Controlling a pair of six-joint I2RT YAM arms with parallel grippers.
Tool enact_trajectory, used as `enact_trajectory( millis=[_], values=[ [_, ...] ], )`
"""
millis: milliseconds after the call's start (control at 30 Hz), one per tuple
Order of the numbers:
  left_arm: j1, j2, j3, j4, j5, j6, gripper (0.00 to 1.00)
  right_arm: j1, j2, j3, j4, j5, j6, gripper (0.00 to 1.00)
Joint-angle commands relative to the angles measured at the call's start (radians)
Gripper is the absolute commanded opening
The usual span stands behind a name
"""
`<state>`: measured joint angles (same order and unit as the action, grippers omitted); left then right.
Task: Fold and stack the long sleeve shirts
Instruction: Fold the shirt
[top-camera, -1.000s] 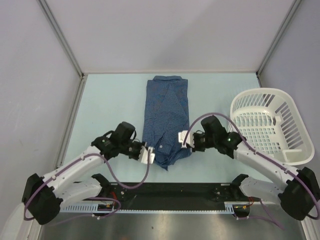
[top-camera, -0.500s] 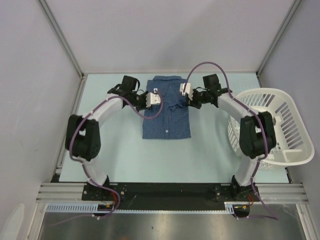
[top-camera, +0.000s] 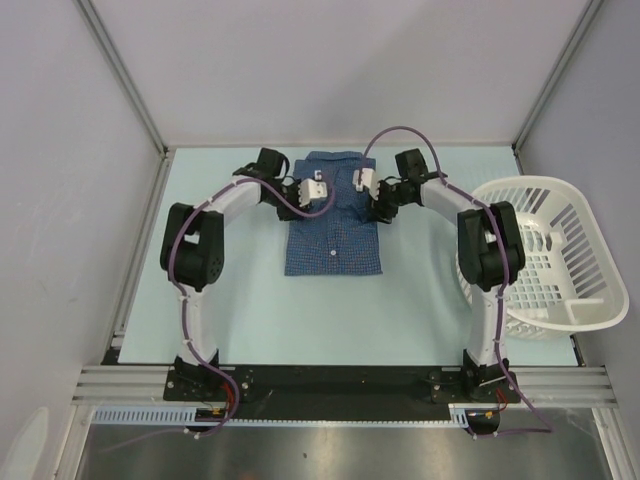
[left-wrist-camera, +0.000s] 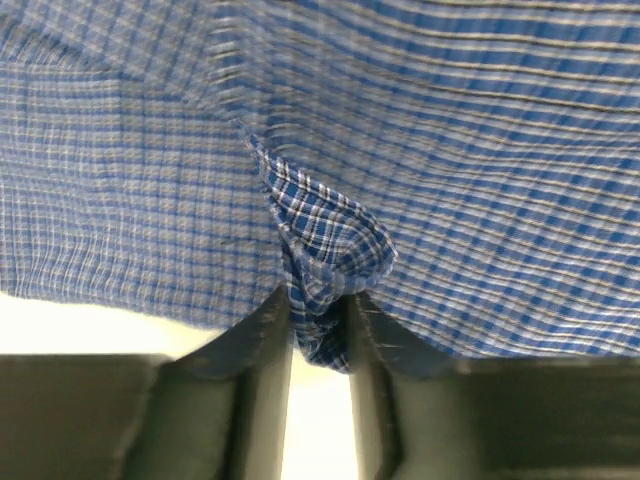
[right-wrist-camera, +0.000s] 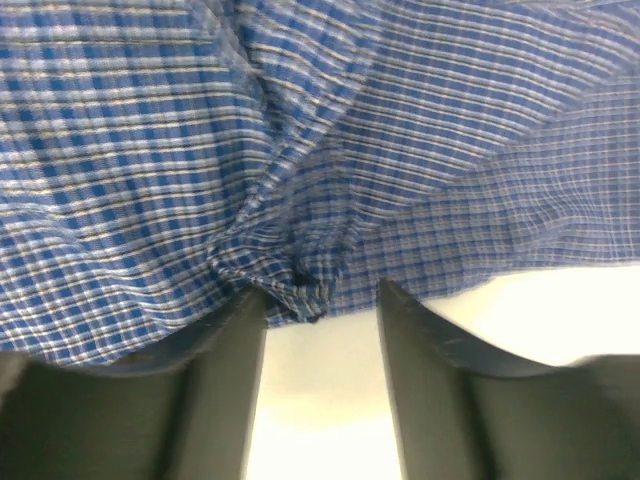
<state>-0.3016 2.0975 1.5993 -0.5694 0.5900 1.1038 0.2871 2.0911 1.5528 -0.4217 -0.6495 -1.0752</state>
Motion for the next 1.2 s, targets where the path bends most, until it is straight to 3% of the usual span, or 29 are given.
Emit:
enact_trajectory(
  millis=[0, 100, 167, 300, 333, 467, 633, 900, 1167],
  values=[
    [0.056, -0.025, 0.099, 0.006, -0.016, -0.180, 0.48, -0.020, -0.040, 0.098, -0.001, 0.066, 0.105, 0.63],
    [0.120, -0.097, 0.113, -0.035, 0.063, -0.353, 0.64, -0.048, -0.106, 0.136, -0.098, 0.057, 0.272, 0.74],
    [0.150, -0.143, 0.065, -0.075, 0.120, -0.451, 0.69, -0.057, -0.165, 0.116, -0.136, 0.039, 0.424, 0.76],
    [0.162, -0.292, -0.117, -0.083, 0.184, -0.594, 0.73, -0.065, -0.239, 0.006, -0.190, -0.059, 0.703, 0.72],
    [0.162, -0.315, -0.206, -0.049, 0.197, -0.629, 0.75, -0.066, -0.249, -0.031, -0.181, -0.079, 0.821, 0.71],
    [0.163, -0.386, -0.406, 0.084, 0.218, -0.829, 0.75, -0.068, -0.272, -0.195, -0.063, -0.124, 1.028, 0.64],
    [0.163, -0.386, -0.530, 0.207, 0.218, -0.944, 0.71, -0.068, -0.269, -0.330, 0.043, -0.091, 1.089, 0.61],
    [0.163, -0.318, -0.541, 0.247, 0.235, -0.986, 0.67, -0.068, -0.198, -0.367, 0.095, -0.113, 1.141, 0.61],
    [0.162, -0.271, -0.549, 0.252, 0.249, -1.018, 0.65, -0.068, -0.172, -0.410, 0.139, -0.156, 1.225, 0.54]
  ],
)
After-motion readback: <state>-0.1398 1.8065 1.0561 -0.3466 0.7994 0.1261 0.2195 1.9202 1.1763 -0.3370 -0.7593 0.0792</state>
